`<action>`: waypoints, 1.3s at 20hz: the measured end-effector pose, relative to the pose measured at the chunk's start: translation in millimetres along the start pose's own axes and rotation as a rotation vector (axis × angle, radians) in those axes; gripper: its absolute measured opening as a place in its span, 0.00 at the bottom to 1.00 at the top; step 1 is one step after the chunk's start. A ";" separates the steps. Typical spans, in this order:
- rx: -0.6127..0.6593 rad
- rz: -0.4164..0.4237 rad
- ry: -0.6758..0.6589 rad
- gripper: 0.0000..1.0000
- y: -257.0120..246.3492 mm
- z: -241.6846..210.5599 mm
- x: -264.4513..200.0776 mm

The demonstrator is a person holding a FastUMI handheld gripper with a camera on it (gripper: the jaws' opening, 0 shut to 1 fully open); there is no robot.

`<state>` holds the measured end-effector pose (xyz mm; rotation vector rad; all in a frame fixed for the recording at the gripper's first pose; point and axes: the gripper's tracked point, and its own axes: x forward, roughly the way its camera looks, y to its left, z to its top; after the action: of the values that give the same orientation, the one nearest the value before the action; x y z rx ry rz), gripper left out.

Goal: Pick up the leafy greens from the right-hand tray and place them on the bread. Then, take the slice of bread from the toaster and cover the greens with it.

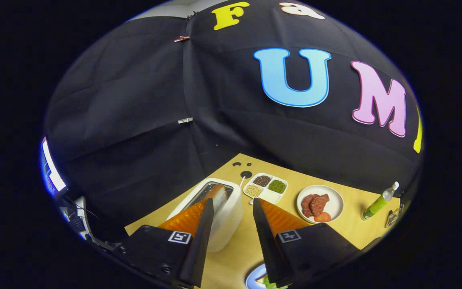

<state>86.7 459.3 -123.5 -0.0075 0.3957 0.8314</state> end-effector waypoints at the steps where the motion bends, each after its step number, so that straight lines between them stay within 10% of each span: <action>1: -0.001 0.002 0.014 0.63 7.3 -3.2 12.7; 12: 0.066 -0.086 0.165 0.63 25.7 -46.7 100.7; 19: 0.079 -0.111 0.205 0.15 26.3 -50.5 106.2; 26: 0.122 -0.082 0.093 0.15 21.8 -1.6 52.9</action>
<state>102.5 511.8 -140.0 0.0506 0.5297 0.7265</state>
